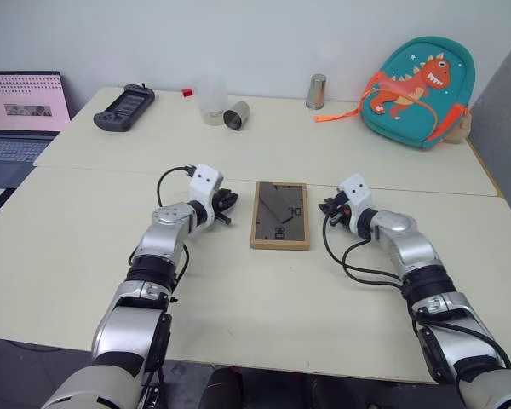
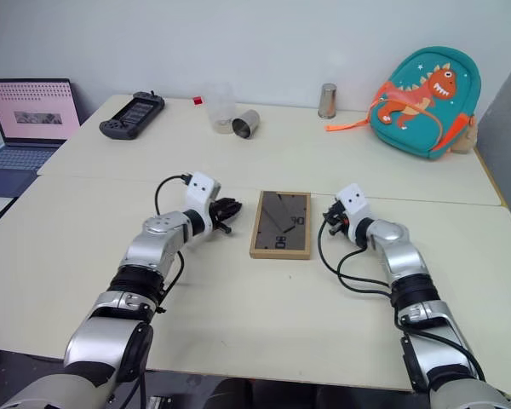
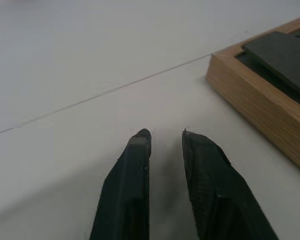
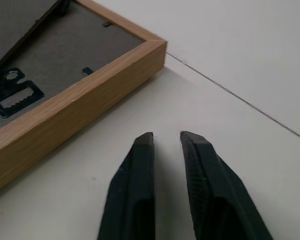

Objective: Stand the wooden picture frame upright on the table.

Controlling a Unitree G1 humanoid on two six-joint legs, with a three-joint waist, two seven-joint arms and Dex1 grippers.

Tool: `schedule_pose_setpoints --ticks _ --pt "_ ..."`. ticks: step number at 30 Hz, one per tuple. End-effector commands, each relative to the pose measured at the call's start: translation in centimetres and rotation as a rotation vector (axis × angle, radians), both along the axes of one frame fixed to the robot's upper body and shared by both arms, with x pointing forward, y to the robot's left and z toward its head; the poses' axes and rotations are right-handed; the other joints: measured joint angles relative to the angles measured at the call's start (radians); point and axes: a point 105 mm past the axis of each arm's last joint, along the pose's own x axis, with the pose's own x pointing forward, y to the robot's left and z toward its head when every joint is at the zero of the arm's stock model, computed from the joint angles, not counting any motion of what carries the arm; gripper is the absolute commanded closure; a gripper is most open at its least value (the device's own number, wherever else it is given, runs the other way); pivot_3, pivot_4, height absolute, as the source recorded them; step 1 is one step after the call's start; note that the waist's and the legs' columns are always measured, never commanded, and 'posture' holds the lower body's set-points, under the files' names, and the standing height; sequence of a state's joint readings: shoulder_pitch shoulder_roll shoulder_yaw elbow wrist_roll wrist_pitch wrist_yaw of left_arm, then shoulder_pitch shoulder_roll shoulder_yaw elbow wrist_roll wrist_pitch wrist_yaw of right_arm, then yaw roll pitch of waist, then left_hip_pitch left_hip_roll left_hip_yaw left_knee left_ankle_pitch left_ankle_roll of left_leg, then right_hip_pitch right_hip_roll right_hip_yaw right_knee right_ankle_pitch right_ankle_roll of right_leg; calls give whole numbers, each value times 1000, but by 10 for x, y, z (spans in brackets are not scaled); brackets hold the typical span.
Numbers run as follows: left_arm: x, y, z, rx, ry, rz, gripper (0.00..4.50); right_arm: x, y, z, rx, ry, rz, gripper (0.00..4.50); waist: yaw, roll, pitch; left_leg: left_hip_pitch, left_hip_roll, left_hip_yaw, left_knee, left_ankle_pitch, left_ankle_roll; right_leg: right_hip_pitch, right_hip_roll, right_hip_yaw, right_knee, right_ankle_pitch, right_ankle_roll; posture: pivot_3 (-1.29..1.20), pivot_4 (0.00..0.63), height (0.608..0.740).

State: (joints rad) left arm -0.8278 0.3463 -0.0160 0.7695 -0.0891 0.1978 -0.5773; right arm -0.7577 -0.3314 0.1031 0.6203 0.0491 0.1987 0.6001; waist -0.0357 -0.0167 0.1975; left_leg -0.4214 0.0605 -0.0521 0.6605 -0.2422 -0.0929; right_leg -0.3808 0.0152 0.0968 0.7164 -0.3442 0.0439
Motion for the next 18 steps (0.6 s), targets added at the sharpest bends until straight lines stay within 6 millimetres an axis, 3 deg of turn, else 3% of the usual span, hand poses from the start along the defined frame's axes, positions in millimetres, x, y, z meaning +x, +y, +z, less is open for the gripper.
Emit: schedule_pose_setpoints --ticks 1,4,8,18 --pt "4 -16 10 10 -46 -39 4437 7 9 12 -1 -56 -5 4500 0 0 0 0 0 0 0 0 0 0 0 0 0 0 0 0 150 740" --pt "-5 -34 6 7 -17 -137 4488 -3 25 12 21 -47 77 4500 0 0 0 0 0 0 0 0 0 0 0 0 1 0 0 0 150 740" --pt "-24 -50 6 -3 2 -272 4488 -14 27 11 65 -18 118 4500 -3 0 0 0 0 0 0 0 0 1 0 0 1 0 0 0 150 740" --pt "-82 -50 16 71 81 -500 4488 -69 34 16 125 85 272 4500 -4 0 0 -1 0 -1 -1 0 0 1 0 -1 1 0 0 0 150 740"
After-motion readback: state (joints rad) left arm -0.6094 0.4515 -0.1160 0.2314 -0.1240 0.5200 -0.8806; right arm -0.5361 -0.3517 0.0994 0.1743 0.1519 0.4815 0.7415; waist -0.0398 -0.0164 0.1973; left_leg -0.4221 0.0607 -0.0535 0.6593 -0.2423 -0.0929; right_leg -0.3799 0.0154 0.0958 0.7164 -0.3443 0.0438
